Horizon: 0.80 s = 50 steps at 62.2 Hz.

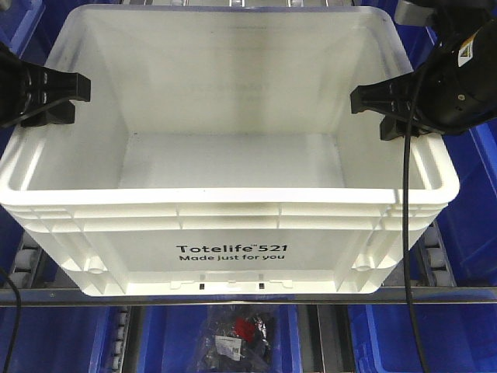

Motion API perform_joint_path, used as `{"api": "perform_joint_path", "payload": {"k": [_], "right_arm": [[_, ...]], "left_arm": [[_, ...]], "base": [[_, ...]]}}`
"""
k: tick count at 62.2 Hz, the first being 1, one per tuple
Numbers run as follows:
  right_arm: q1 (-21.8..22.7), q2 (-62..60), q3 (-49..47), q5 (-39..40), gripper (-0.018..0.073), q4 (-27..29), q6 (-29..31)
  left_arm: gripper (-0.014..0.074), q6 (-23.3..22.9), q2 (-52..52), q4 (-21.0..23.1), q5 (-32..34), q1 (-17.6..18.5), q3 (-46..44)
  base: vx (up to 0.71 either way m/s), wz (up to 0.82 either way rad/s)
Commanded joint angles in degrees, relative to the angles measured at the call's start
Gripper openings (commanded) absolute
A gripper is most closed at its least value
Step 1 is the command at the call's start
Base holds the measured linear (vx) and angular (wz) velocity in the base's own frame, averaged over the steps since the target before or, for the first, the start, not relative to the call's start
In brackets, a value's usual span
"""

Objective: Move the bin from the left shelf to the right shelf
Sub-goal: 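Pull the gripped crate off the roller shelf toward the robot, then hold the crate with both grippers while the base backs away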

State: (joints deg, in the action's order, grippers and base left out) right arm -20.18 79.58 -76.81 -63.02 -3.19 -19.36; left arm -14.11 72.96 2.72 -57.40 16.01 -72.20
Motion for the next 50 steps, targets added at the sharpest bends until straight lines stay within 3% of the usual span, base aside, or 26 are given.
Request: {"api": "perform_joint_path", "payload": {"k": [1,50], "right_arm": [[0.45,-3.04,-2.12,5.98,0.0029,-2.72,0.01],[0.45,-3.04,-2.12,5.29,0.0029,-2.72,0.01]], "left_arm": [[0.0152,0.99,-2.48,-1.73,5.19,0.19,-2.09],[0.0152,0.99,-2.48,-1.73,5.19,0.19,-2.09]], "base": [[0.00,0.00],[-0.02,-0.05]]}}
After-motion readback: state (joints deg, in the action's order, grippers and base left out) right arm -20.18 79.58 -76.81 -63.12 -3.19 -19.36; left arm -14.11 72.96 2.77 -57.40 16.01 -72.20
